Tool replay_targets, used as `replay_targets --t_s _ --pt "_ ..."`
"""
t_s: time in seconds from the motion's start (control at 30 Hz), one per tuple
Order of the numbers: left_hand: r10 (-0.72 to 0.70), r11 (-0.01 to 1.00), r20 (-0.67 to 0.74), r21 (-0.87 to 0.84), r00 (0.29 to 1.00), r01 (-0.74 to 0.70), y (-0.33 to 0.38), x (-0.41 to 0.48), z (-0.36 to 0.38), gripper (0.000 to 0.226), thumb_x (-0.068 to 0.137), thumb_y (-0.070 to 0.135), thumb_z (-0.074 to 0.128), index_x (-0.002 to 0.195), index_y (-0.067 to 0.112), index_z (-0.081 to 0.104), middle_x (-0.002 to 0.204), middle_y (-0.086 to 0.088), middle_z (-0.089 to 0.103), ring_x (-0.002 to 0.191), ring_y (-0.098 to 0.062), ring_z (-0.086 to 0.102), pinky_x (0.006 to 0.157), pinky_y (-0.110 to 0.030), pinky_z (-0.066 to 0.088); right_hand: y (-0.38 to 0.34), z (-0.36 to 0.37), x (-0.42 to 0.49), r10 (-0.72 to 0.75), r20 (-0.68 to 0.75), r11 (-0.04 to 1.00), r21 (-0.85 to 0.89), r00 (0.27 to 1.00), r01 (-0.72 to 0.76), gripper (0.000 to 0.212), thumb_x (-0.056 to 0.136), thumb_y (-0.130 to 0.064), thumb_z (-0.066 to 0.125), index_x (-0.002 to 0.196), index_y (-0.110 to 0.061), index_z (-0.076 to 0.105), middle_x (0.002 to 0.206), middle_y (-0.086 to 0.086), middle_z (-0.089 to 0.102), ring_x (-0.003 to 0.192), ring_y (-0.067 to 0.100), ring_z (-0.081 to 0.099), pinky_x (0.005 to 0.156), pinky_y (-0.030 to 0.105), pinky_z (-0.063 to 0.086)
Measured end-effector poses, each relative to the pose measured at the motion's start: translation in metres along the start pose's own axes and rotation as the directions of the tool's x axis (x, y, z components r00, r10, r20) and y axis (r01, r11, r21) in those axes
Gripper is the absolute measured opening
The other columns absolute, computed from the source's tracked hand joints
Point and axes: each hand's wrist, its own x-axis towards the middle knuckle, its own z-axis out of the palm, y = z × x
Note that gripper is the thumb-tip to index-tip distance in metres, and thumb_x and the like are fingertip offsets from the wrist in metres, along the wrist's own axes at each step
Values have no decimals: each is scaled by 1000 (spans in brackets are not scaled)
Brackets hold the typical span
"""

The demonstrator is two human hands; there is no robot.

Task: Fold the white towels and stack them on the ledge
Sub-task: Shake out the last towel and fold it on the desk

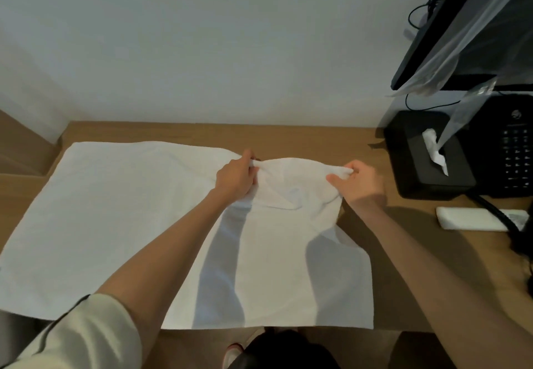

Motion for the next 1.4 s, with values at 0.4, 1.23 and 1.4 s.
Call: replay_targets --t_s 0.4,1.23,1.4 --pt "82 969 -46 -231 996 -90 29 20 22 52 94 11 49 143 9 32 143 -10 44 130 -30 42 105 -39 32 -11 0 56 -13 -59 1000 -22 998 11 45 97 -10 48 140 -6 34 128 19 52 110 31 55 82 34 45" --pt "-117 984 15 134 993 114 2 -1 46 59 98 51 27 152 35 8 161 -5 -3 147 -24 -6 119 -42 -2 23 71 72 -220 149 791 -552 964 266 57 100 -51 18 152 -36 0 160 3 -12 147 30 -12 116 55 -8" --pt "-17 991 -68 129 998 26 13 -41 58 55 102 35 27 152 25 10 161 -2 4 148 -23 -2 118 -40 -2 1 95 -1 -267 167 768 -559 949 314 59 102 -39 16 151 -23 -13 159 6 -19 146 29 -16 115 50 -9"
